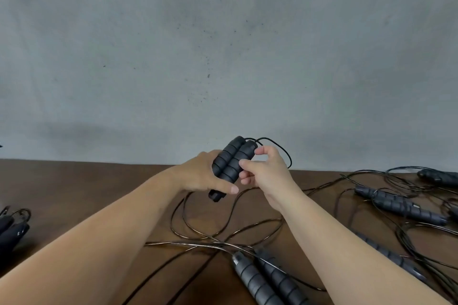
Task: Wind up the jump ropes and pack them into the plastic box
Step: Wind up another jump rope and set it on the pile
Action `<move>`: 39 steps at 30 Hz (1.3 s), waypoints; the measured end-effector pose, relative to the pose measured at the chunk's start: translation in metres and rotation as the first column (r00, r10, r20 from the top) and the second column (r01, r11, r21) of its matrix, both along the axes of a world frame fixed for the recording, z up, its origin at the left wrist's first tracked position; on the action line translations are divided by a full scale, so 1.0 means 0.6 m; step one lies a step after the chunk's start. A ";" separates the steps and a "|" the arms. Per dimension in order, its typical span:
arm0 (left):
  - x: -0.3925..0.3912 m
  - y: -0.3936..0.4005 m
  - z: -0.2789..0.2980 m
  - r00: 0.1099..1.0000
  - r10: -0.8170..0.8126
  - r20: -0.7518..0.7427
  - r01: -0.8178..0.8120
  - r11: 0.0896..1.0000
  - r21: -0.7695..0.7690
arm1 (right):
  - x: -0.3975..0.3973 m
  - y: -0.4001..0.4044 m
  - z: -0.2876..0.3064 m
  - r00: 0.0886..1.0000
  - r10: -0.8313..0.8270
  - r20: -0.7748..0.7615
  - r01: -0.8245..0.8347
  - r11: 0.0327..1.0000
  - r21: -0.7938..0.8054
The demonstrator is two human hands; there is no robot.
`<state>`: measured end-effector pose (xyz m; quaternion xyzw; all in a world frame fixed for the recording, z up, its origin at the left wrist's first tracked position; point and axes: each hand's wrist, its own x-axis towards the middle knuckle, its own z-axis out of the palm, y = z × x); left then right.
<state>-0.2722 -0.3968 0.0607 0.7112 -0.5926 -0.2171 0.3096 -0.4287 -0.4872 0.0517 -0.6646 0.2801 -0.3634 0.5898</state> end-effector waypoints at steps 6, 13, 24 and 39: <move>-0.018 0.026 -0.004 0.807 0.326 0.492 -0.234 0.942 -0.241 | 0.024 0.023 -0.003 0.996 -0.021 0.092 0.012 0.995 0.099; -0.003 0.053 0.003 0.756 0.420 0.502 -0.220 0.885 -0.410 | 0.046 0.049 0.021 0.947 0.004 0.321 -0.106 0.947 0.302; 0.030 0.069 -0.008 0.899 0.423 0.116 -0.378 0.880 -0.287 | 0.071 0.074 0.032 0.998 0.003 -0.065 0.005 0.993 0.120; 0.033 0.091 0.068 0.758 -0.063 -0.649 -0.142 0.955 -0.259 | 0.117 0.034 0.021 0.988 -0.138 0.062 0.149 0.961 -0.233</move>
